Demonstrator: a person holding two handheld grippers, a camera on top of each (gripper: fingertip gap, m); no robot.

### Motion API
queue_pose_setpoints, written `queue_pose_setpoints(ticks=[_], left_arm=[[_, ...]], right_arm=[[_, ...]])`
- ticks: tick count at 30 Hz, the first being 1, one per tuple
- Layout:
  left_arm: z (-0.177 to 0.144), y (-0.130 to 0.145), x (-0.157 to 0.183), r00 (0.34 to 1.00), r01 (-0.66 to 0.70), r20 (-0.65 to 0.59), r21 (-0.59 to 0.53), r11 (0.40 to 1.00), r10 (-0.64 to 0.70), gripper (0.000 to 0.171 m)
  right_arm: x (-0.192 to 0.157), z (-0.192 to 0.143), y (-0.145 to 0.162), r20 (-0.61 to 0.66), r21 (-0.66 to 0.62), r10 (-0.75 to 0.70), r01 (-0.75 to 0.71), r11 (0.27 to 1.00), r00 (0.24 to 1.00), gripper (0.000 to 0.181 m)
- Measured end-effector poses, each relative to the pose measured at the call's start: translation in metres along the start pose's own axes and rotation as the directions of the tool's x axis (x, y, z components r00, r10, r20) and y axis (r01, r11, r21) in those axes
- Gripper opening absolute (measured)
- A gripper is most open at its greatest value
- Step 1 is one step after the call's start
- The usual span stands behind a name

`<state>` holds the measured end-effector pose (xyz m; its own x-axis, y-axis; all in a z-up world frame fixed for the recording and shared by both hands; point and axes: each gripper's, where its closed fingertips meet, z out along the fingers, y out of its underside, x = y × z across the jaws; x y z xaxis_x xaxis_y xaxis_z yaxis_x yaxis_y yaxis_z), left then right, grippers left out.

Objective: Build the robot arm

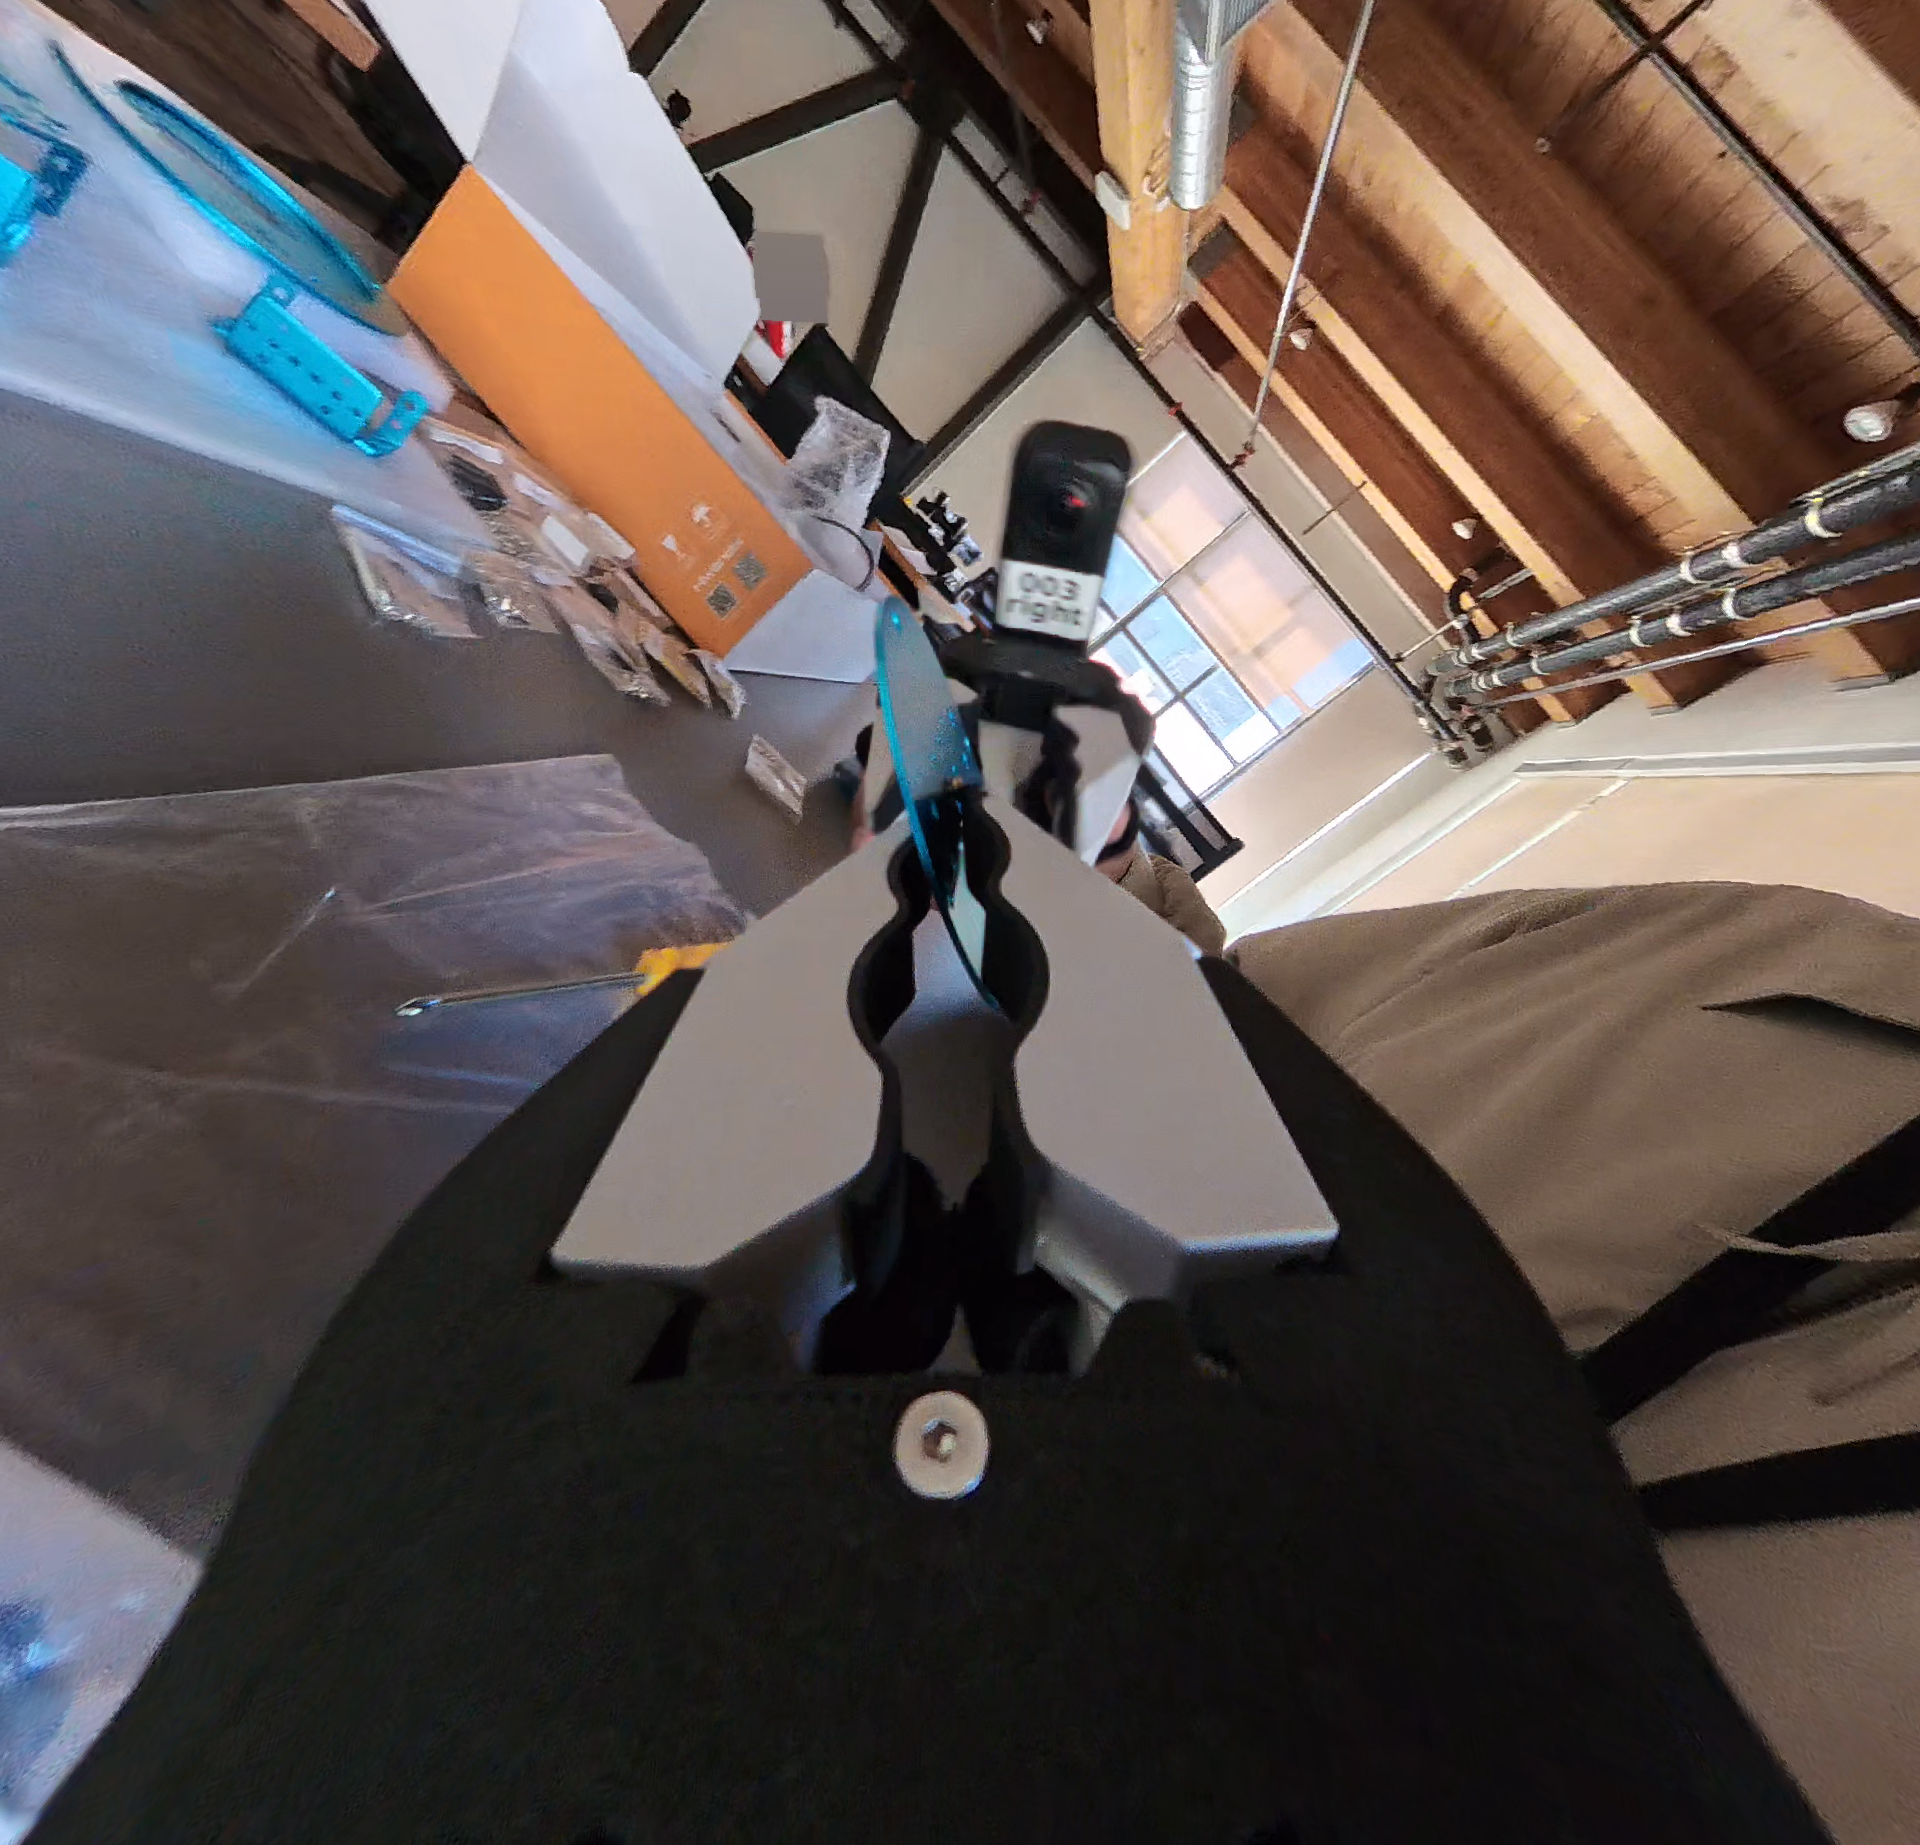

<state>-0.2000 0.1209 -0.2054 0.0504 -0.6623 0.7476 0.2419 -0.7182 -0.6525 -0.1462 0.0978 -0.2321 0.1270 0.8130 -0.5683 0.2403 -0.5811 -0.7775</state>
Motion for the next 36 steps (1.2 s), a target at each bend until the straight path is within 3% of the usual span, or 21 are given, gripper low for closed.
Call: queue_pose_setpoints(ticks=[2,5,9,13,21,24,30,36], left_arm=[[0.006,0.001,0.006,0.999,-0.014,-0.034,-0.015,1.000,0.014,0.004],[0.014,0.005,0.013,0.996,-0.069,-0.051,-0.038,0.997,0.067,0.004],[0.020,0.013,0.011,0.995,-0.088,-0.044,-0.071,0.994,0.085,0.005],[0.020,0.019,0.001,0.997,-0.077,-0.021,-0.092,0.993,0.075,0.006],[0.017,0.020,-0.021,1.000,-0.002,0.018,-0.051,0.999,0.003,0.013],[0.016,0.024,-0.021,1.000,0.016,0.008,-0.030,0.999,-0.016,0.001],[0.020,0.026,-0.024,0.996,0.076,0.049,-0.045,0.996,-0.074,0.001],[0.021,0.023,-0.021,0.981,0.192,0.020,-0.024,0.981,-0.192,0.001]], right_arm=[[-0.013,-0.001,-0.028,0.192,0.124,0.181,-0.207,0.971,0.965,0.053],[-0.014,0.013,-0.029,0.317,0.087,0.313,-0.356,0.931,0.895,0.048],[-0.020,0.020,-0.033,0.458,0.094,0.385,-0.474,0.875,0.801,0.021],[-0.006,0.026,-0.024,0.398,0.121,0.401,-0.480,0.869,0.825,0.007],[0.012,0.027,-0.016,0.339,0.186,0.452,-0.529,0.828,0.825,0.006],[0.017,0.024,-0.013,0.320,0.193,0.456,-0.529,0.827,0.830,0.005],[0.021,0.022,-0.008,0.289,0.197,0.455,-0.518,0.833,0.842,0.005],[0.018,0.017,-0.012,0.374,0.203,0.484,-0.579,0.790,0.791,0.008]])
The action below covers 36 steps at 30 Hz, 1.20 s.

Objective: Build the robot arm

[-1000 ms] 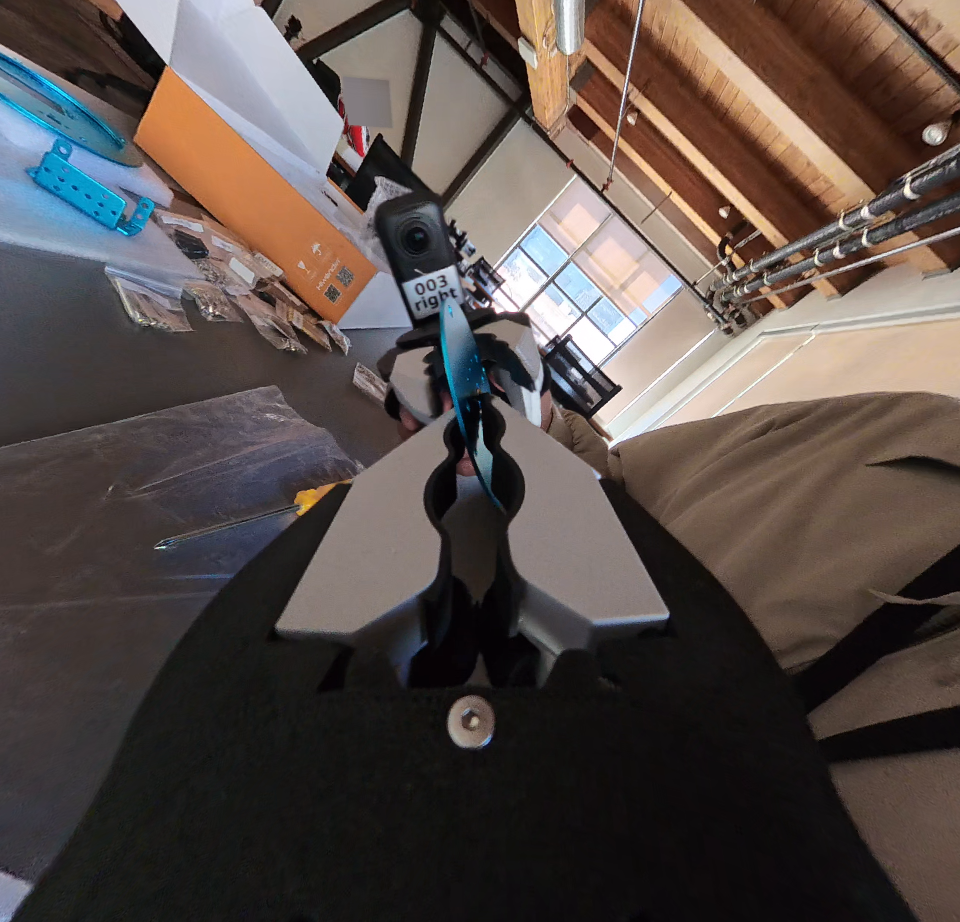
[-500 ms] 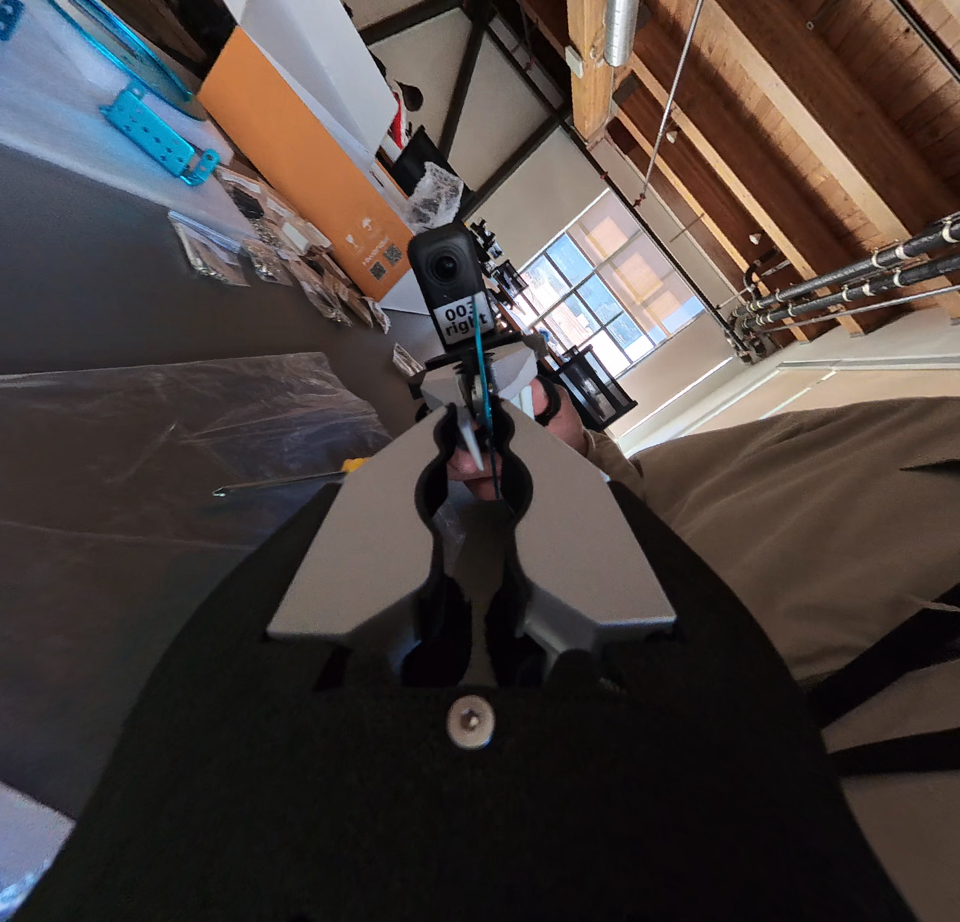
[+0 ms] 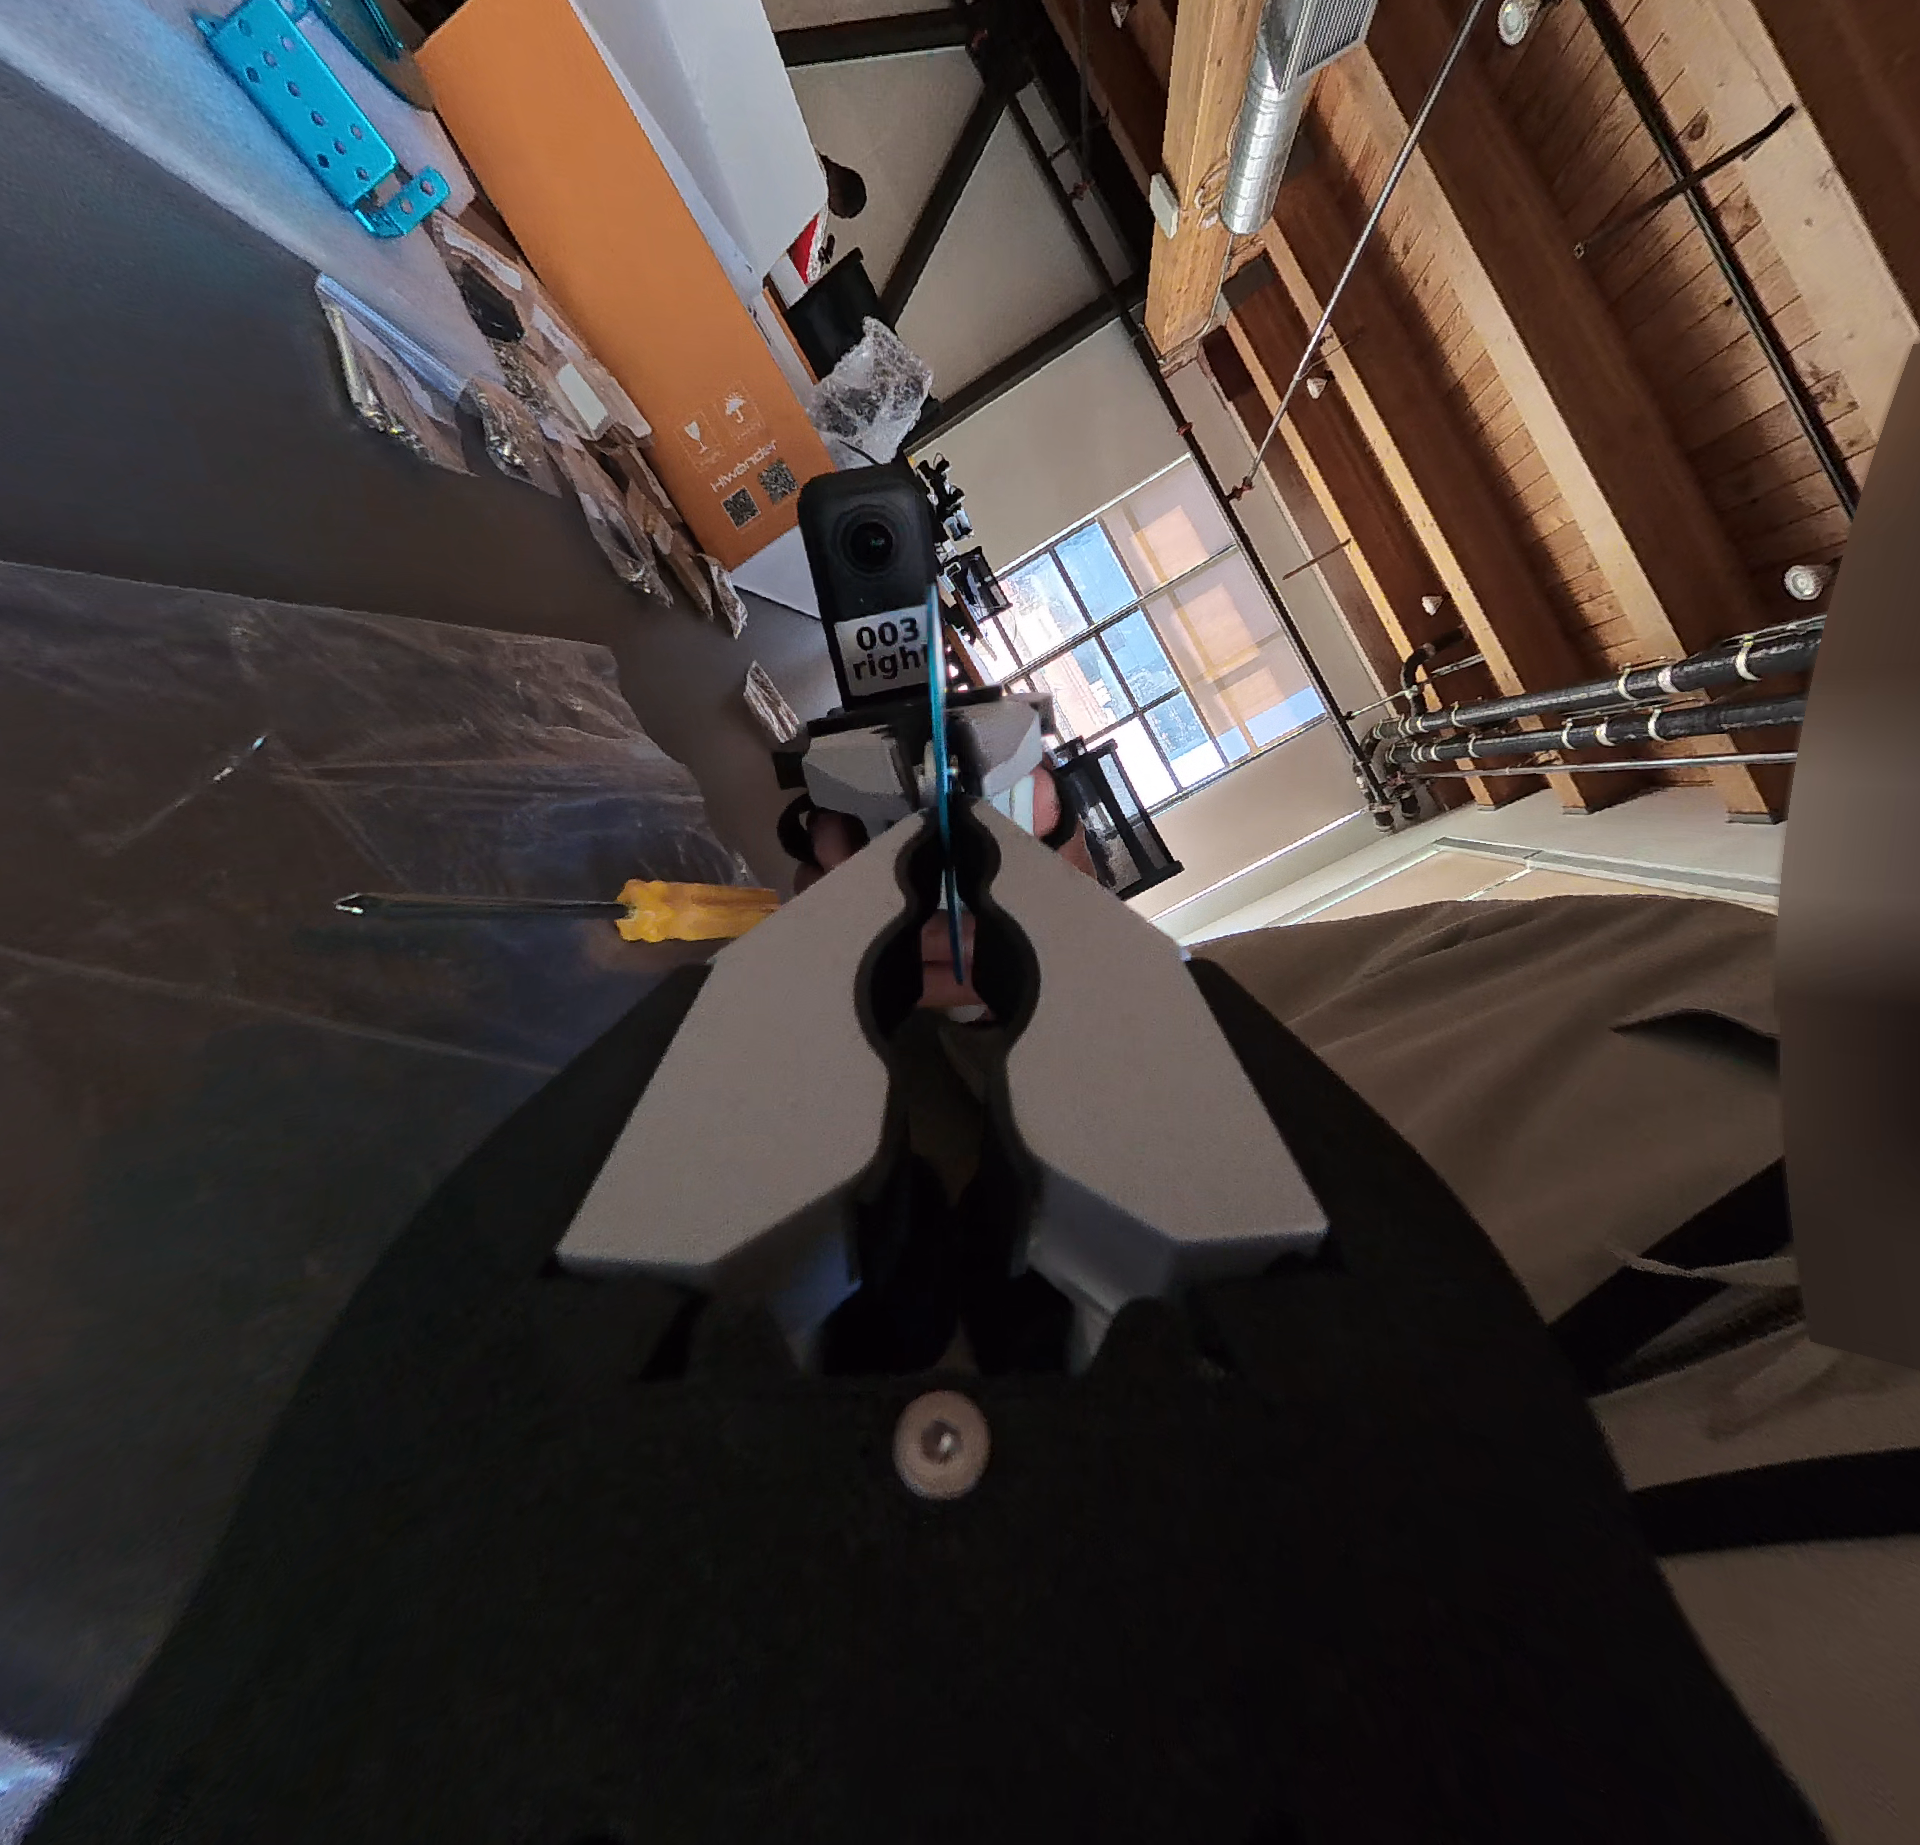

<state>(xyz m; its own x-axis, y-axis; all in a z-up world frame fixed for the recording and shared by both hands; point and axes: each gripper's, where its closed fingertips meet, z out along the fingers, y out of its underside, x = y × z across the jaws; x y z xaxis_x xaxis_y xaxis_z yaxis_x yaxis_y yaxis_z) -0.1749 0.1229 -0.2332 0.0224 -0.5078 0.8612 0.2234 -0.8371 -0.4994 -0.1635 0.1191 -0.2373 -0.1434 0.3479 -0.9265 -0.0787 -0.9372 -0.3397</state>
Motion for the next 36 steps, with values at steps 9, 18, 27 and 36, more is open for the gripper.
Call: queue_pose_setpoints(ticks=[9,18,27,36], left_arm=[[-0.015,0.000,-0.001,0.994,0.103,0.011,0.112,0.988,-0.105,0.001],[-0.032,0.019,0.002,0.988,-0.060,0.151,0.157,0.986,0.036,0.011],[-0.084,0.018,0.008,0.396,-0.806,0.451,-0.247,0.538,0.800,0.066],[-0.063,0.035,-0.009,0.196,-0.745,0.108,-0.630,0.220,0.975,0.087]], right_arm=[[0.006,-0.015,-0.005,-0.126,-0.069,-0.143,0.135,0.988,0.982,0.012],[0.006,-0.003,0.020,-0.053,-0.154,0.013,-0.021,0.988,0.999,0.000],[0.006,0.001,0.026,-0.043,-0.175,0.090,-0.096,0.980,0.995,0.000],[0.009,0.018,0.037,-0.059,-0.243,0.140,-0.150,0.958,0.988,0.000]])
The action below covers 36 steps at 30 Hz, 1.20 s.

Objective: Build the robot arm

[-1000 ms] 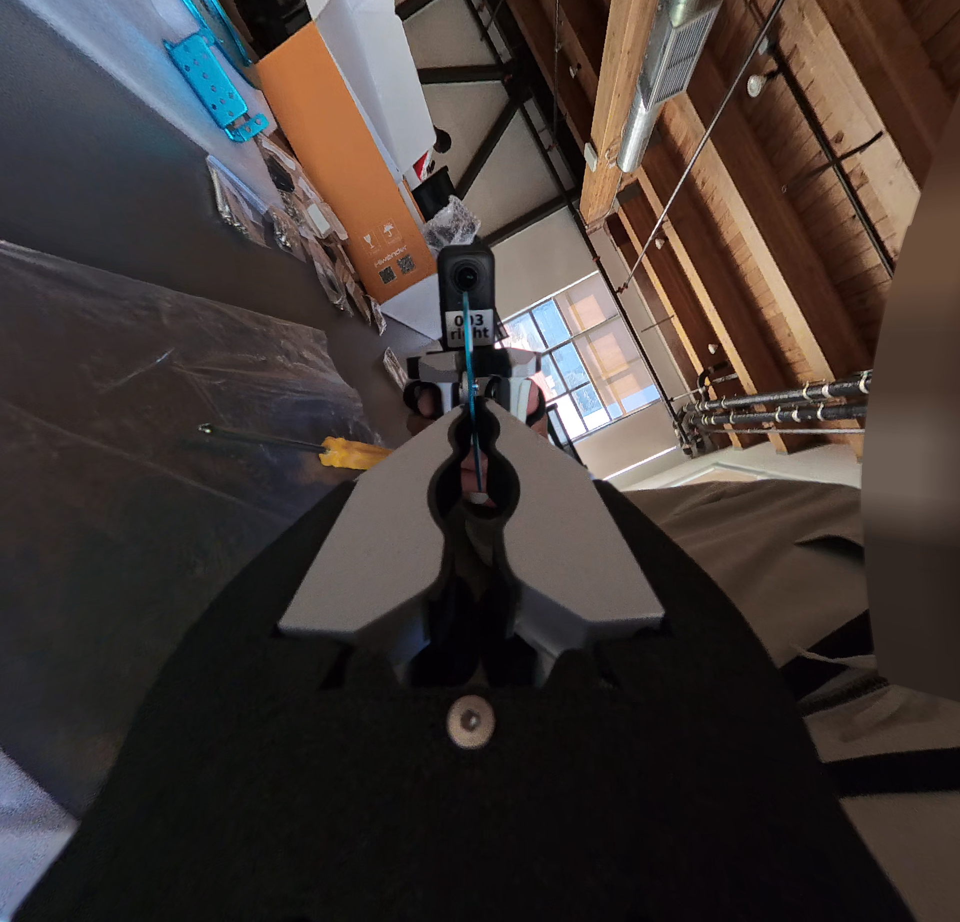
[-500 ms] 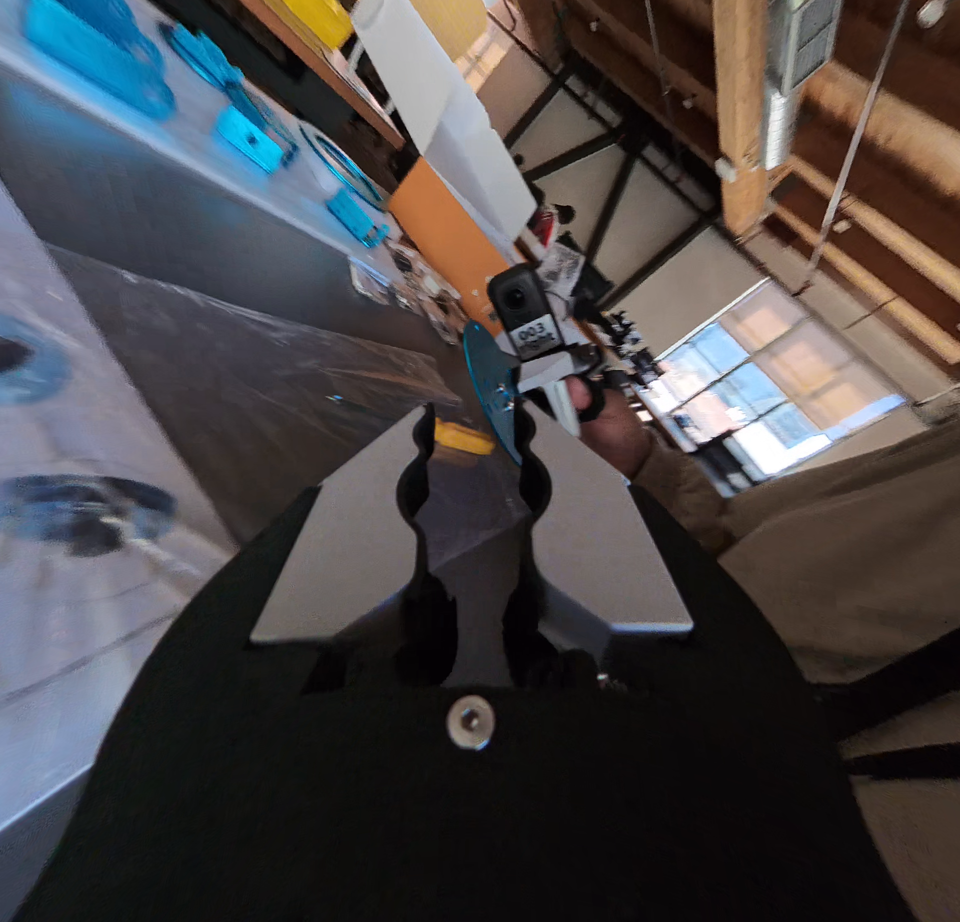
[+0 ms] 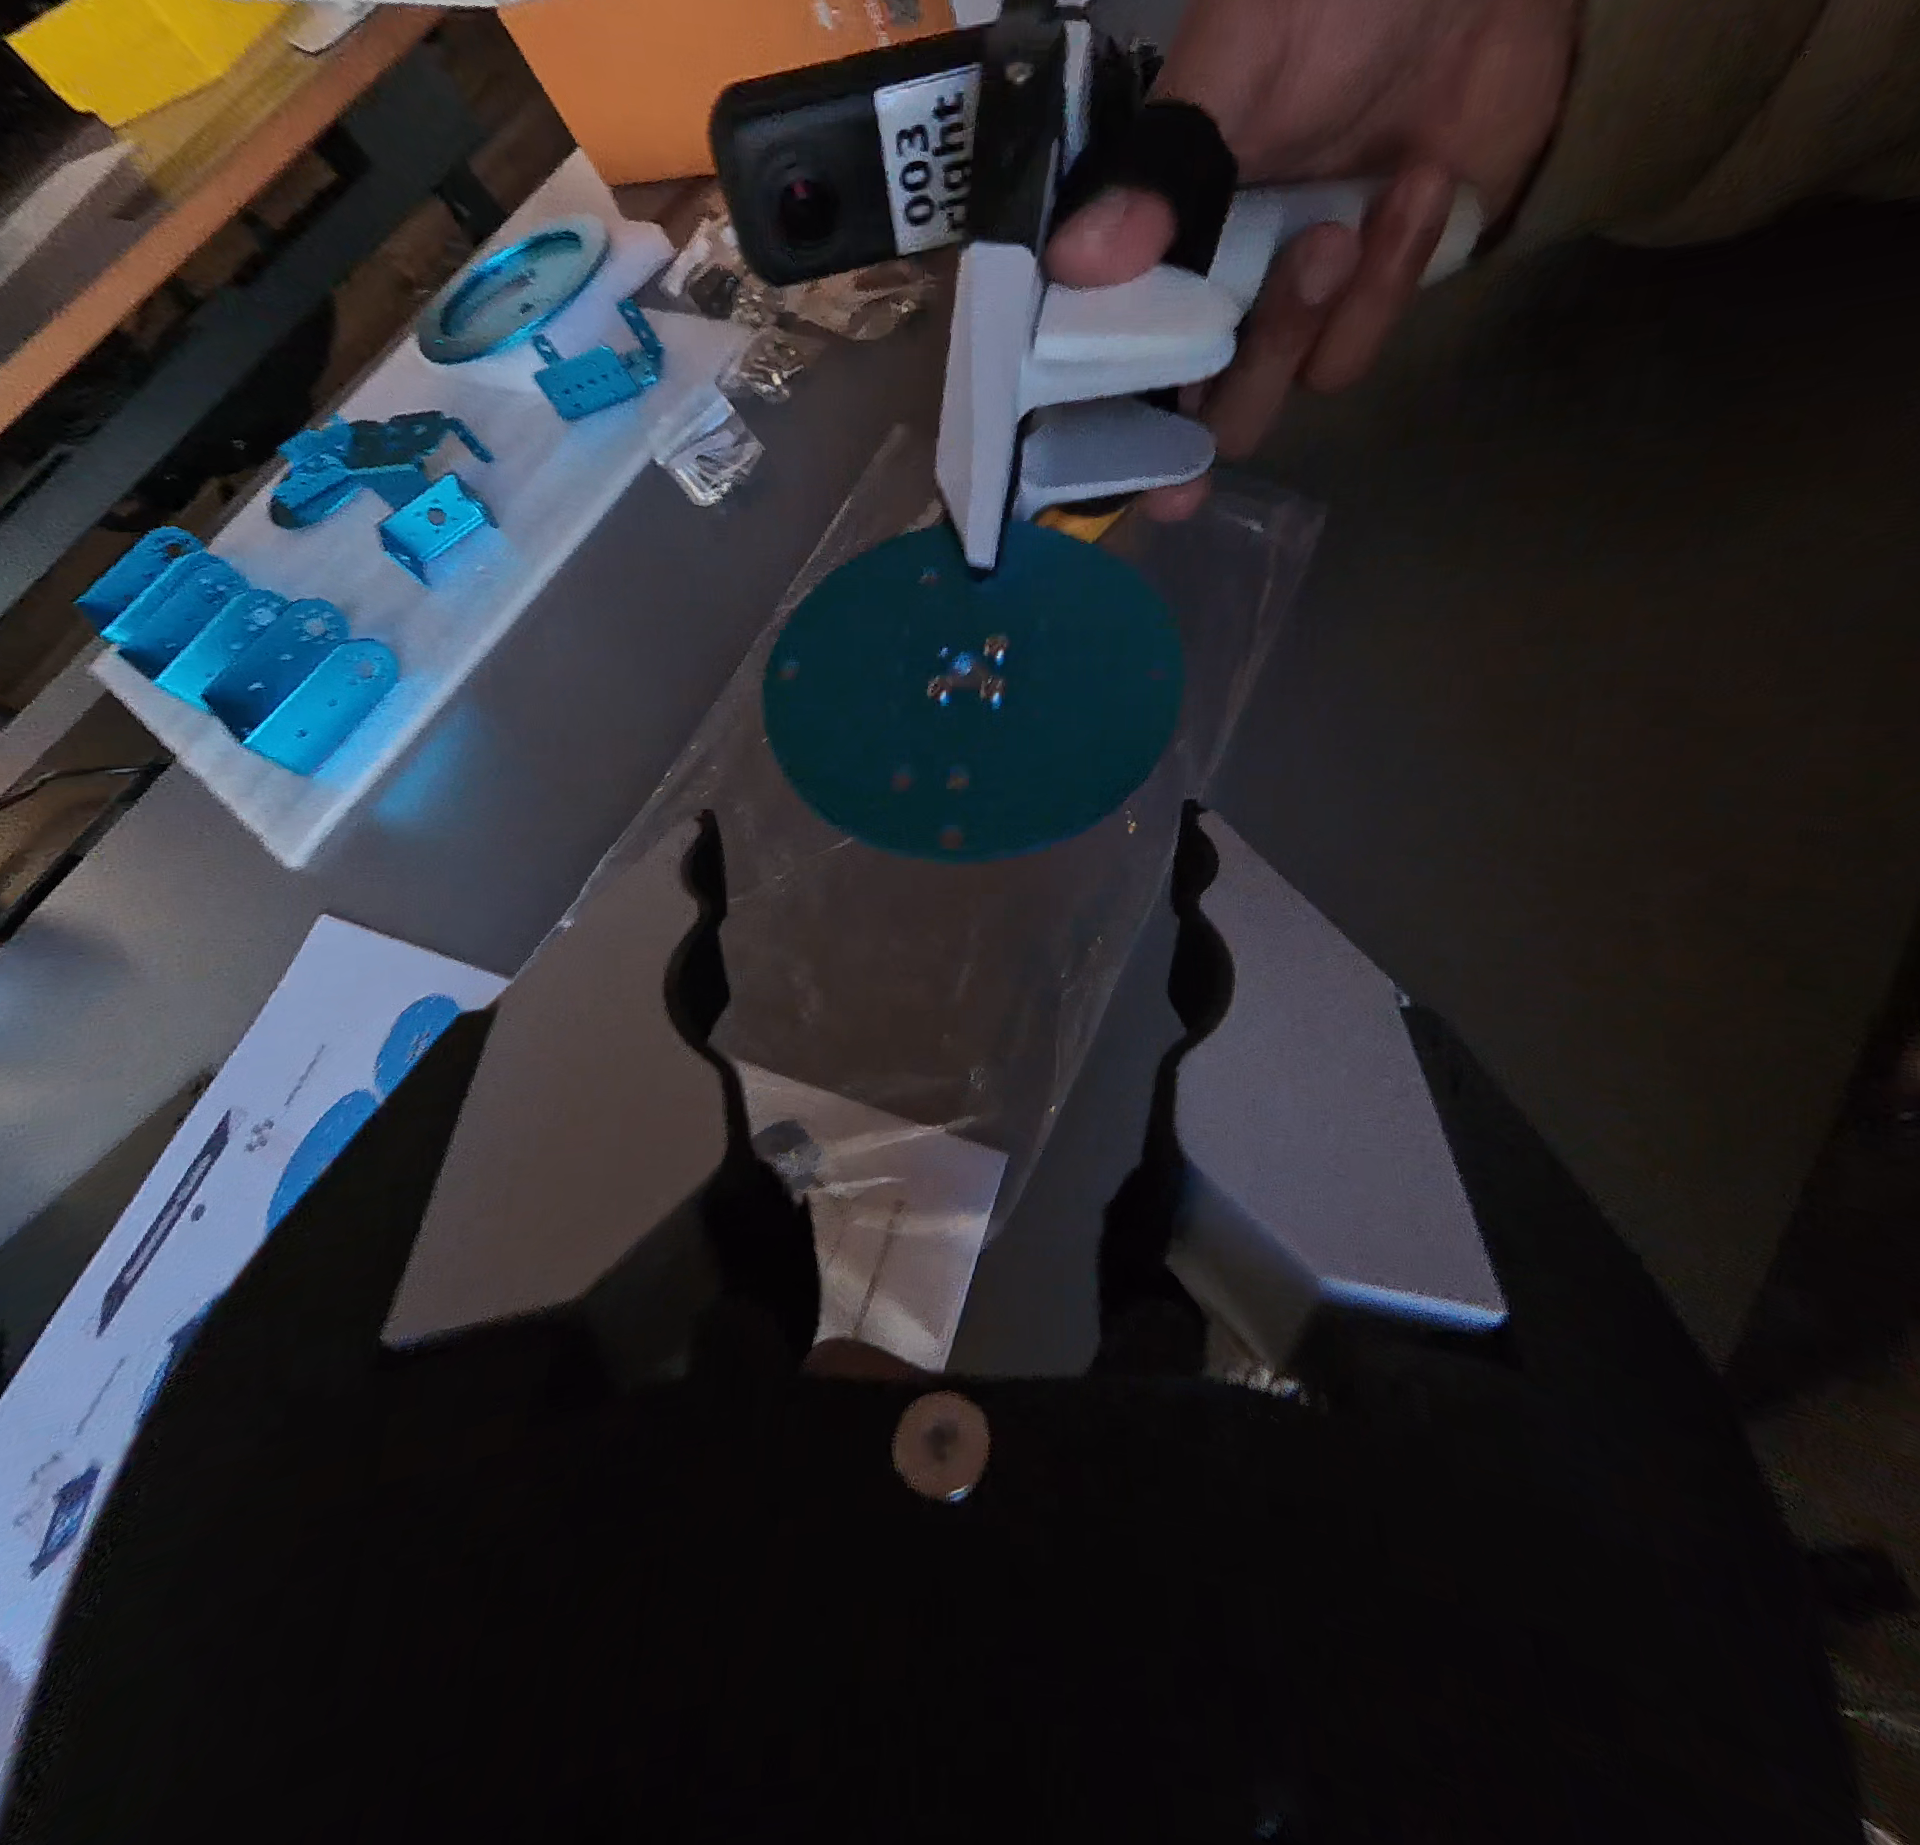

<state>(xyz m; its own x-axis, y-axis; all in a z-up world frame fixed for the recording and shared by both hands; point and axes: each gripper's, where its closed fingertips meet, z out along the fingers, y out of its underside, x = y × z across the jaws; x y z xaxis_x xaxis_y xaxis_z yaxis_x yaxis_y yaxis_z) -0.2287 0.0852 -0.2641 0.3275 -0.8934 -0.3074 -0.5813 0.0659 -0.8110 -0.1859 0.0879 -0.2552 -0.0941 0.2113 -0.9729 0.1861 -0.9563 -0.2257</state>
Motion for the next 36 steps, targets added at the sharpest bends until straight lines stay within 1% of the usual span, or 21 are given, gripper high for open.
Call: queue_pose_setpoints(ticks=[3,8,11,13,17,21,23,25,27,28,29,31,34,35,36], left_arm=[[0.012,-0.002,0.006,0.991,0.048,-0.122,-0.004,0.999,-0.048,0.088],[0.031,0.012,-0.005,0.982,0.068,-0.173,-0.059,0.996,-0.077,0.087],[0.038,0.021,-0.004,0.980,0.037,-0.190,-0.077,0.996,-0.051,0.083],[0.040,0.025,-0.004,0.976,0.051,-0.207,-0.089,0.995,-0.068,0.083],[0.042,0.026,-0.008,0.980,0.076,-0.179,-0.073,0.994,-0.088,0.083],[0.039,0.025,-0.013,0.976,0.131,-0.169,-0.046,0.990,-0.137,0.083],[0.036,0.033,-0.014,0.976,0.137,-0.158,-0.069,0.988,-0.146,0.083],[0.032,0.042,-0.015,0.973,0.156,-0.154,-0.096,0.983,-0.170,0.083],[0.028,0.050,-0.013,0.965,0.182,-0.168,-0.118,0.976,-0.200,0.083],[0.027,0.053,-0.012,0.961,0.191,-0.176,-0.128,0.973,-0.212,0.083],[0.025,0.055,-0.010,0.958,0.198,-0.184,-0.137,0.970,-0.222,0.083],[0.023,0.058,-0.006,0.952,0.204,-0.201,-0.153,0.967,-0.232,0.083],[0.024,0.061,-0.001,0.951,0.184,-0.214,-0.180,0.966,-0.221,0.083],[0.025,0.062,-0.001,0.953,0.177,-0.213,-0.187,0.966,-0.215,0.083],[0.025,0.061,0.000,0.953,0.174,-0.216,-0.189,0.966,-0.214,0.082]], right_arm=[[0.008,0.004,-0.003,-0.059,-0.015,-0.020,0.019,1.000,0.998,0.000],[0.021,0.006,-0.012,-0.133,-0.016,-0.027,0.025,1.000,0.991,0.000],[0.029,0.005,-0.013,-0.170,-0.043,-0.016,0.009,0.999,0.985,0.000],[0.034,0.005,-0.013,-0.216,-0.073,-0.040,0.025,0.997,0.976,0.000],[0.034,0.005,-0.019,-0.278,-0.111,-0.126,0.098,0.989,0.952,0.001],[0.029,0.008,-0.024,-0.282,-0.113,-0.178,0.151,0.982,0.943,0.014],[0.031,0.007,-0.026,-0.300,-0.125,-0.209,0.179,0.976,0.931,0.020],[0.032,0.005,-0.028,-0.328,-0.148,-0.285,0.248,0.957,0.901,0.021],[0.038,0.001,-0.032,-0.392,-0.199,-0.398,0.345,0.917,0.830,0.021],[0.041,-0.002,-0.035,-0.420,-0.230,-0.473,0.413,0.881,0.774,0.021],[0.043,-0.004,-0.038,-0.447,-0.269,-0.547,0.476,0.837,0.708,0.021],[0.046,-0.007,-0.036,-0.442,-0.386,-0.683,0.564,0.730,0.582,0.022],[0.058,-0.023,-0.027,-0.422,-0.585,-0.819,0.573,0.574,0.389,0.025],[0.062,-0.032,-0.027,-0.420,-0.634,-0.847,0.563,0.531,0.326,0.026],[0.065,-0.039,-0.027,-0.417,-0.662,-0.864,0.558,0.501,0.281,0.027]])
